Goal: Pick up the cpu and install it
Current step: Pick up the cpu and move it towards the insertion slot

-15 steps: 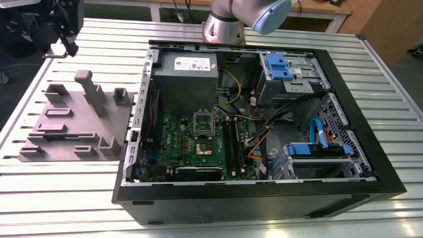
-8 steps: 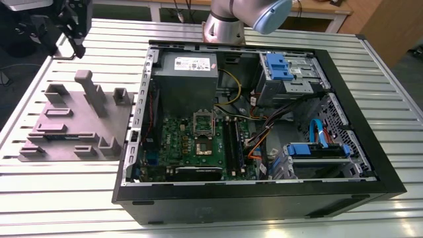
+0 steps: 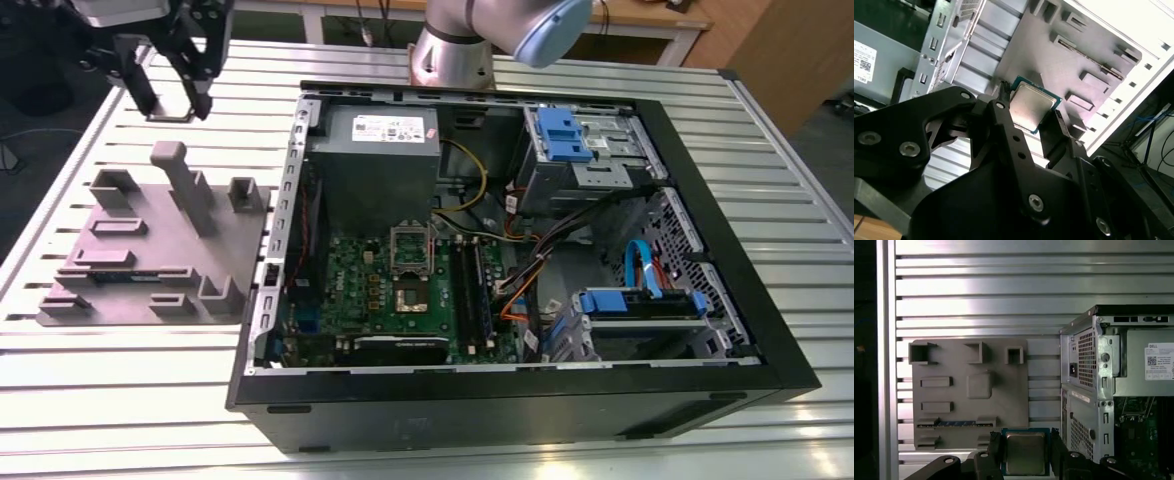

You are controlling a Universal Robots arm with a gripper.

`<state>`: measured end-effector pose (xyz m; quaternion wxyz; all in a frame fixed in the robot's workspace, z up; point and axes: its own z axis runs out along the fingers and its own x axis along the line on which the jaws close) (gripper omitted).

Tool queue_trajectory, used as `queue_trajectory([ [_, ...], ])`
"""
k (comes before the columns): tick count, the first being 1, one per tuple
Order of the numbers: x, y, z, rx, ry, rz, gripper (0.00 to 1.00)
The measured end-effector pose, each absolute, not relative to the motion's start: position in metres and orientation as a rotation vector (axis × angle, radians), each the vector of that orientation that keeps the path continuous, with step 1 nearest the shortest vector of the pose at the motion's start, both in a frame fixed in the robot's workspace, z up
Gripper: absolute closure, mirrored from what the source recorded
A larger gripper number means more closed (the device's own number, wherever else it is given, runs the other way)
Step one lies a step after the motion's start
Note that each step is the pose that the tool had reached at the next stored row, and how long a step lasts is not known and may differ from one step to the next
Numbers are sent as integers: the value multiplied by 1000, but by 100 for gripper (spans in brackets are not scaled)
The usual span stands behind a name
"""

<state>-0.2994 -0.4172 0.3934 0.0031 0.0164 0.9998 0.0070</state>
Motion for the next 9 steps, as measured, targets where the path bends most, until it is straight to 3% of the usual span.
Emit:
queue_trajectory([
  [9, -286, -417, 393, 51, 3135, 22, 52],
])
